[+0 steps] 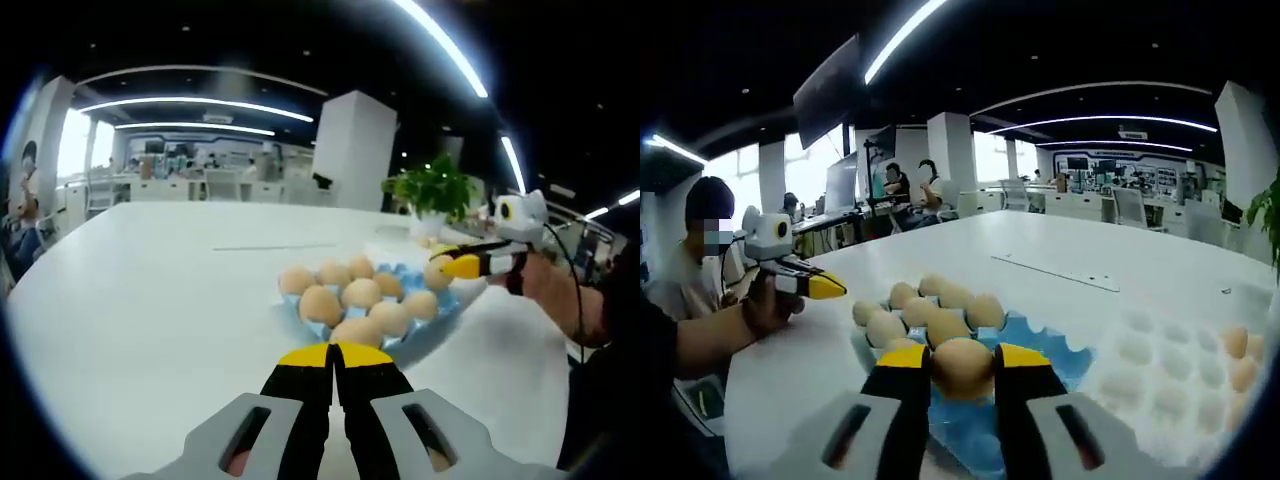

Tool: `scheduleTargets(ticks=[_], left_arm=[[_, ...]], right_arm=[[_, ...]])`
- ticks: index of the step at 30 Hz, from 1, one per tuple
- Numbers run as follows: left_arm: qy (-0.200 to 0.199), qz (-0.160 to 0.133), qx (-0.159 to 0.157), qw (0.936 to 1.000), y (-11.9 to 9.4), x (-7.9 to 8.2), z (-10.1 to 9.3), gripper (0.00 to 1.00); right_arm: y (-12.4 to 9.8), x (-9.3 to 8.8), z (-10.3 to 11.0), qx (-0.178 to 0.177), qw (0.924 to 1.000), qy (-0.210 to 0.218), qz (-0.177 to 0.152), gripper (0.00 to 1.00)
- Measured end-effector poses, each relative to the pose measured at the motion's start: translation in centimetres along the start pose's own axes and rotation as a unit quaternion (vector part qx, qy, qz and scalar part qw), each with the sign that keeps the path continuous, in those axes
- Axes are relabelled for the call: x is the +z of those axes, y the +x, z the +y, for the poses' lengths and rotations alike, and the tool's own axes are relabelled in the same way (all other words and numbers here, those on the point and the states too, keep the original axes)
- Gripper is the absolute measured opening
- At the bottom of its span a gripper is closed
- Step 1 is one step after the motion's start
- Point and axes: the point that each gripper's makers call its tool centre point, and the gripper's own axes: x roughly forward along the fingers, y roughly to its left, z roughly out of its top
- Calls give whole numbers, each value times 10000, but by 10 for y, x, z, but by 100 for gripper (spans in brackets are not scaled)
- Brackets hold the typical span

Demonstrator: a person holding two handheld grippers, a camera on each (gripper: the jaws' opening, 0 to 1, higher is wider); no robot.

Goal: Pick up the eggs on the table and place them into the egg tray on the table

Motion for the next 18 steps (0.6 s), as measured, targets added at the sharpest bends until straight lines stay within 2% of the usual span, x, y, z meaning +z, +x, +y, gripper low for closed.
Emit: scheduleTargets(ticks=[12,16,18], left_arm=[[5,-1,5,10000,0,-1,-5,1],[14,0,4,10000,0,-2,-6,1],[14,0,4,10000,0,-2,-6,1]], right_arm=[[9,-20,12,224,9988,-158,417,26],[11,-33,17,392,9957,-494,682,27],[11,-32,18,426,9948,-526,756,27]])
